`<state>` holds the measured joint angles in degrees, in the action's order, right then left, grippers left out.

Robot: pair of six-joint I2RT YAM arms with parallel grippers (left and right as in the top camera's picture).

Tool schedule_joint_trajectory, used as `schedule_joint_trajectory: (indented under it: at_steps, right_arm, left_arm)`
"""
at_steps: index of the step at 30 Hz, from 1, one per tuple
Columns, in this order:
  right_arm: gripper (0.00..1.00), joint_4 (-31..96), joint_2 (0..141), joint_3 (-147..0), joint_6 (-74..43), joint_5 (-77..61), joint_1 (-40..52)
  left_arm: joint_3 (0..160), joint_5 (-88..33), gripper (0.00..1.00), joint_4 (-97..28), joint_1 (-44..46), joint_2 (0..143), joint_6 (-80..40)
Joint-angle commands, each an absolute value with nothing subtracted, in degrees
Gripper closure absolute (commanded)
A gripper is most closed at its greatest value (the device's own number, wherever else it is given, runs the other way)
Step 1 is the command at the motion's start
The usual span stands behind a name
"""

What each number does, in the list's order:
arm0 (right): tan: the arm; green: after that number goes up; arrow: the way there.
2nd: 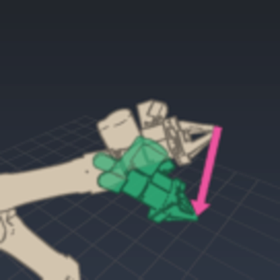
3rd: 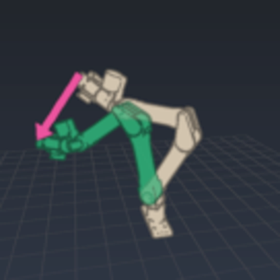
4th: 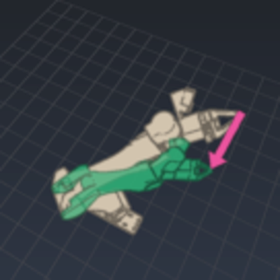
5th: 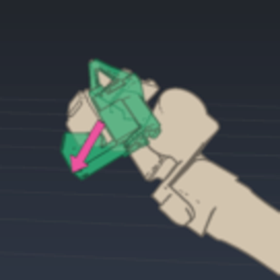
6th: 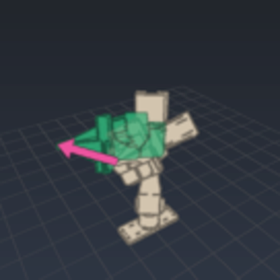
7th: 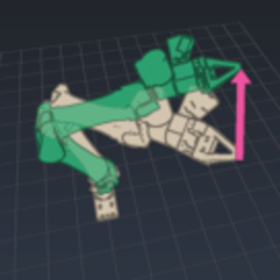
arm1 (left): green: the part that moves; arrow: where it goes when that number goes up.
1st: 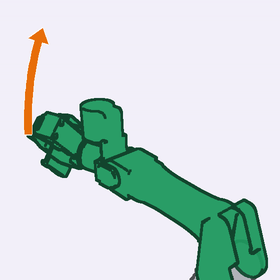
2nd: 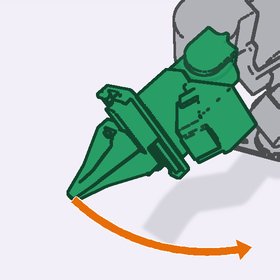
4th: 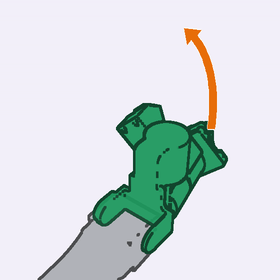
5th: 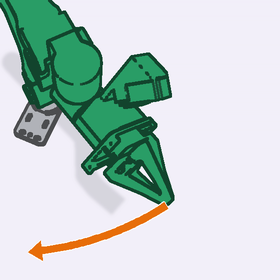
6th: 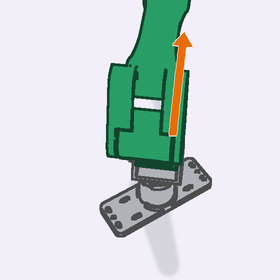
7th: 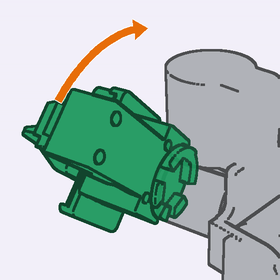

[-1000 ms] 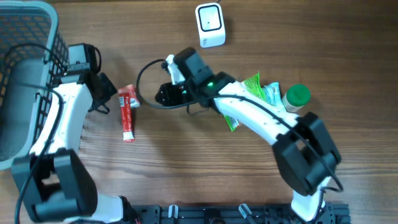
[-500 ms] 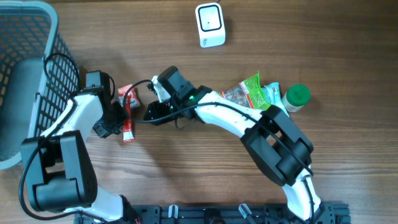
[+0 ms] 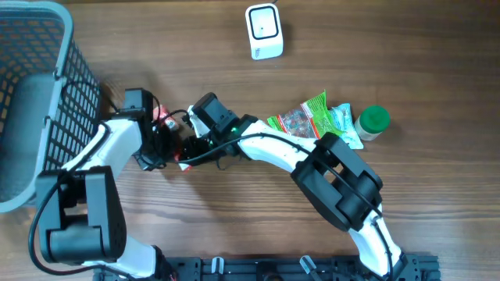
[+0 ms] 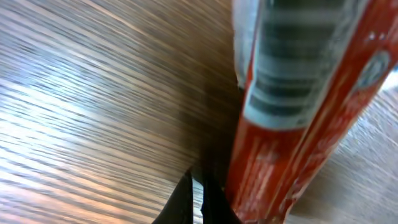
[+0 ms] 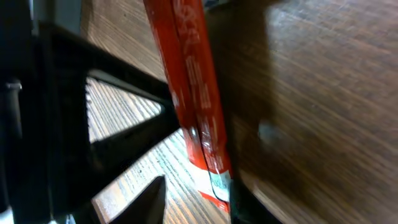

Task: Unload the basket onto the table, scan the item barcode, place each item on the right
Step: 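Grasp the red stick packet with the right gripper, then lift the red packet up to the white scanner with the right gripper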

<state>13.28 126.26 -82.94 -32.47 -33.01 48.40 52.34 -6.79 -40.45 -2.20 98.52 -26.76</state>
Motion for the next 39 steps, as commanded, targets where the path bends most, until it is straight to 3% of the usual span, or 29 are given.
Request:
schedule_joint_trajectory:
  at_steps: [1, 4, 12, 16, 20, 23, 27, 29, 31, 36, 39]
  right_arm:
    - [0.54, 13.6, 127.6, -82.8, -28.3, -34.2, 46.5]
    - [0.5, 14.1, 127.7, -82.8, -16.8, -34.2, 45.8]
    - [0.6, 14.3, 129.9, -82.8, -5.8, -30.0, 46.7]
    - [0.86, 14.3, 131.0, -82.8, -6.2, -30.1, 47.1]
    - [0.84, 14.2, 130.9, -82.8, -6.0, -31.8, 47.1]
    - [0.7, 14.2, 131.0, -82.8, -5.9, -31.8, 47.1]
    - [0.71, 15.1, 131.8, -82.8, 1.3, -27.2, 48.5]
    - [0.79, 15.0, 131.8, -82.8, 1.3, -25.8, 48.9]
    - [0.8, 14.4, 131.8, -82.8, 1.3, -25.8, 49.0]
    - [0.79, 14.2, 131.9, -82.8, 1.3, -25.3, 49.0]
    - [0.72, 14.2, 131.9, -82.7, 1.3, -25.3, 49.5]
  left_arm:
    - [50.4, -8.7, 0.96, -39.9, -0.6, 100.0, -27.2]
    - [50.4, -8.5, 0.96, -39.6, -0.6, 100.0, -27.2]
    - [50.4, -8.5, 0.96, -39.2, -0.6, 100.0, -27.2]
    - [50.4, -8.5, 0.96, -39.2, -0.6, 100.0, -27.2]
    - [50.4, -8.5, 0.96, -38.8, -0.6, 100.0, -27.2]
    - [50.4, -8.5, 0.96, -38.7, -0.6, 100.0, -27.2]
    - [50.4, -8.5, 0.96, -38.1, -0.6, 100.0, -27.2]
    - [50.4, -8.5, 0.96, -38.0, -0.6, 100.0, -27.2]
    - [50.4, -8.5, 0.96, -37.9, -0.6, 100.0, -27.2]
    - [50.4, -8.5, 0.96, -37.9, -0.6, 100.0, -27.2]
    - [50.4, -8.5, 0.96, -37.9, -0.6, 100.0, -27.2]
